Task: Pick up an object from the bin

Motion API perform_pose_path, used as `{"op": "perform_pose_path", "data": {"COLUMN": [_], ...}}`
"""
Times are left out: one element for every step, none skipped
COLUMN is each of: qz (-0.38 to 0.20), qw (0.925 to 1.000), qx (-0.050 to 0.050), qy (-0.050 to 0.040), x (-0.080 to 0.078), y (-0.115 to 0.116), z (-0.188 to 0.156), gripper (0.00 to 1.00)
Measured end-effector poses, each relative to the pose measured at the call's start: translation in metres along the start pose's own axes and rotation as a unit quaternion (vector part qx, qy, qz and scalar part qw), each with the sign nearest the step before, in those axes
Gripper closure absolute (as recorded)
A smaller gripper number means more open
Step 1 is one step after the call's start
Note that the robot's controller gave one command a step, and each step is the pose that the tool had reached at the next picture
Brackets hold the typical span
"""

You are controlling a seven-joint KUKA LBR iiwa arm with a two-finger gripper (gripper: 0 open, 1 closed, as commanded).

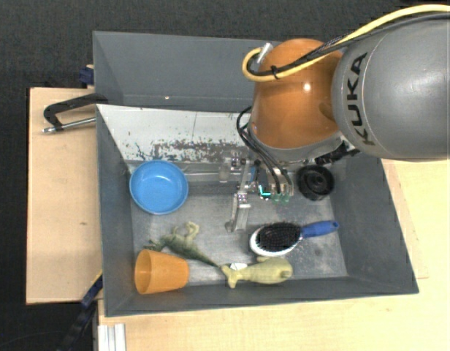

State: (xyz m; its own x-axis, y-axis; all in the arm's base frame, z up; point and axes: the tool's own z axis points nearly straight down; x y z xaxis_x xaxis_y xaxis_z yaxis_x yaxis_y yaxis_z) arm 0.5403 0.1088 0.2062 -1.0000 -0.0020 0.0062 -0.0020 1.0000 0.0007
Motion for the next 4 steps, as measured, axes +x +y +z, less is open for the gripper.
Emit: {"op": "perform_pose_path", "data": {"qz": [0.076,0.141,0.139,0.157], "qw": [0.9971,0.99,0.9903,0.9876], "qx": [-0.001,-0.002,-0.003,-0.004], "qy": [-0.0011,-0.0083,-0.0062,-0.0089], "x": [0.022,-0.001,0.001,0.005], "y": [0.105,0.082,0.085,0.085], "z": [0.037,0.132,0.128,-0.016], "gripper": [0.0,0.0,1.0,1.0]}}
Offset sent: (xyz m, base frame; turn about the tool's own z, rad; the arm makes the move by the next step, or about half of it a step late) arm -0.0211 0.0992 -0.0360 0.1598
